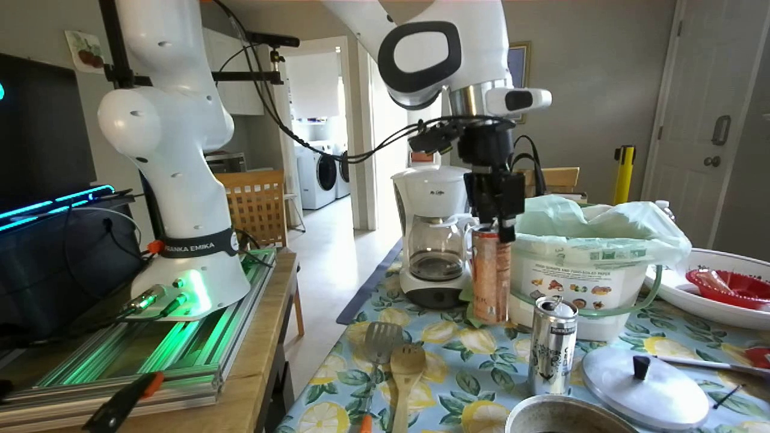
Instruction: Put the can in the bin
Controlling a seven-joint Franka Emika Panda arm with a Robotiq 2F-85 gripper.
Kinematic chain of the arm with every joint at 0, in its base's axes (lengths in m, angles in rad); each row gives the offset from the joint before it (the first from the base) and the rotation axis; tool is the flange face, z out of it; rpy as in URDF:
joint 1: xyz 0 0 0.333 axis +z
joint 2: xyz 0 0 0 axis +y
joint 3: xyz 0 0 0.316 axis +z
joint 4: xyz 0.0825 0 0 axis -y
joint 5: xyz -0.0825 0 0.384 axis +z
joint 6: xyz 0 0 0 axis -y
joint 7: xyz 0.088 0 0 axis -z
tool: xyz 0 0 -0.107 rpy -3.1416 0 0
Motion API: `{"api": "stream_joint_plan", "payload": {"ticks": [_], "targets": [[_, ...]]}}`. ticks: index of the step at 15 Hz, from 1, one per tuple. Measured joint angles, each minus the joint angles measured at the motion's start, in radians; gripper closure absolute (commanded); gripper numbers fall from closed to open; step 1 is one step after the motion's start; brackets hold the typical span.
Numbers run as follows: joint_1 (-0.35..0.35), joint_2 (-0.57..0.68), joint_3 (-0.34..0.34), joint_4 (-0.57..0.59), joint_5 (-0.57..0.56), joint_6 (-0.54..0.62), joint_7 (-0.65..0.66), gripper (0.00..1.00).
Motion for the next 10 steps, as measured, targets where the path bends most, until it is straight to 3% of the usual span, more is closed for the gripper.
{"api": "stream_joint_plan", "payload": {"ticks": [10], "targets": [[0.048, -0.288, 0.037, 0.007, -0.027, -0.062, 0.000, 0.63]]}}
